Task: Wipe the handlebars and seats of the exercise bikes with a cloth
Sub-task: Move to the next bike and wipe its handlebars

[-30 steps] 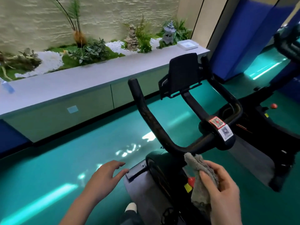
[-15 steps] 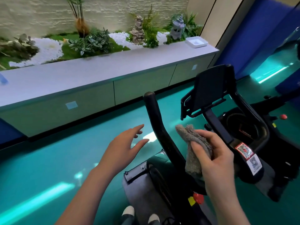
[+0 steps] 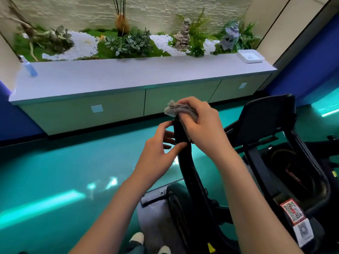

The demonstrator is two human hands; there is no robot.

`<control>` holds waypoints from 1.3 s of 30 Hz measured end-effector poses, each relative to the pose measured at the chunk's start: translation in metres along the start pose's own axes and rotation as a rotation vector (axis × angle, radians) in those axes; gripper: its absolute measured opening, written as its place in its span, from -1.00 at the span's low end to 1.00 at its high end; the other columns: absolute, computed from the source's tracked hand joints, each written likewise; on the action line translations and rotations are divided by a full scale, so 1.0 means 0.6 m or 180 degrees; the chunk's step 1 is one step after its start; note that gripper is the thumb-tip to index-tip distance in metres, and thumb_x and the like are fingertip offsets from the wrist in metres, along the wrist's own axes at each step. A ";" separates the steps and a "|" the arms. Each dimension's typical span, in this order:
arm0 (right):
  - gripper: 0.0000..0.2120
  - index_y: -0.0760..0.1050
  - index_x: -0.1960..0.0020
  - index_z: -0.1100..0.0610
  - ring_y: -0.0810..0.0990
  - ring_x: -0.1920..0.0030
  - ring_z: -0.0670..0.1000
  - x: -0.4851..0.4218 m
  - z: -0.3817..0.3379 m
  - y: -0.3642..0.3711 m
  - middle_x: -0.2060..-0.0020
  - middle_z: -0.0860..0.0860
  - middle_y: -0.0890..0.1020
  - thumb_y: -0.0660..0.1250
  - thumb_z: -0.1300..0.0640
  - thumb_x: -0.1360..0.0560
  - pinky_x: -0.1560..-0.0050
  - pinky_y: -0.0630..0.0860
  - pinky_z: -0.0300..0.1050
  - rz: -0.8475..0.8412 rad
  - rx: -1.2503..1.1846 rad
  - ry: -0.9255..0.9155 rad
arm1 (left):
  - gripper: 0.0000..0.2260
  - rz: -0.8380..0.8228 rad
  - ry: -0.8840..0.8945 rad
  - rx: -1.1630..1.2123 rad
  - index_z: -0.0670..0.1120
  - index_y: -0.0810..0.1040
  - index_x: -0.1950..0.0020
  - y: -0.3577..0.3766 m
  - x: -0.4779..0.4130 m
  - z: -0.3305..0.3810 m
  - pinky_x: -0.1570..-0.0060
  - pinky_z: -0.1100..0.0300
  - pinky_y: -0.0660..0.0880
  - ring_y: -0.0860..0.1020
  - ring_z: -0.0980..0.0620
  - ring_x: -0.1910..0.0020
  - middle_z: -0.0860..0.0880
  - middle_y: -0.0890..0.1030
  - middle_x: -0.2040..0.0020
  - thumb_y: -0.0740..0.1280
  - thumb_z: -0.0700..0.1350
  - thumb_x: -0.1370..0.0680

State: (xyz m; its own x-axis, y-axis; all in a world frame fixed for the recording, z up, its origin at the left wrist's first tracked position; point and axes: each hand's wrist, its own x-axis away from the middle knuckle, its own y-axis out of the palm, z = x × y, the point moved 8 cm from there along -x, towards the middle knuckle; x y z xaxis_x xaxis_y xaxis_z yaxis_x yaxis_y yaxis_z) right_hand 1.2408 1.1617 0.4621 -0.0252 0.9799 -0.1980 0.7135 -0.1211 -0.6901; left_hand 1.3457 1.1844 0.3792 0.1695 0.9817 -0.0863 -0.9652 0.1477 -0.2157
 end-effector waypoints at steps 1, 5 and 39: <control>-0.79 0.56 -0.07 0.04 0.51 0.05 -0.03 0.001 0.007 -0.002 0.15 -0.04 0.56 0.27 0.26 -0.52 0.05 0.37 -0.28 0.0003 -0.0014 0.0042 | -0.59 -0.0008 -0.0049 0.0121 0.13 0.36 -0.23 0.002 0.000 -0.002 0.08 0.24 0.52 0.57 0.23 0.10 0.11 0.62 0.08 0.42 -0.12 -0.47; -0.81 0.57 -0.04 0.01 0.59 0.07 0.01 0.043 0.014 -0.023 0.15 -0.09 0.63 0.31 0.24 -0.51 0.03 0.52 -0.09 0.0376 -0.0138 -0.0029 | -0.61 -0.0026 -0.0138 0.0522 0.10 0.40 -0.20 0.007 0.001 -0.007 0.15 0.19 0.54 0.59 0.18 0.13 0.10 0.62 0.13 0.41 -0.20 -0.47; -0.75 0.62 -0.08 -0.02 0.59 0.00 -0.17 0.201 0.076 -0.005 0.02 -0.11 0.61 0.43 0.24 -0.45 -0.02 0.55 -0.24 0.0836 -0.0568 0.0779 | -0.52 -0.0230 -0.0383 0.0959 0.24 0.44 -0.24 0.019 0.019 -0.049 0.07 -0.07 0.59 0.60 0.00 0.05 -0.05 0.61 0.03 0.42 -0.23 -0.46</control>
State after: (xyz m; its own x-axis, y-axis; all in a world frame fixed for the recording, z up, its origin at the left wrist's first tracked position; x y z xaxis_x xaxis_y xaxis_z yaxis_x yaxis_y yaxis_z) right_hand 1.2036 1.2733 0.4088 0.3264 0.9307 -0.1651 0.7844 -0.3641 -0.5022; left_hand 1.3425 1.1940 0.3468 0.2324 0.9719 0.0379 -0.9700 0.2287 0.0819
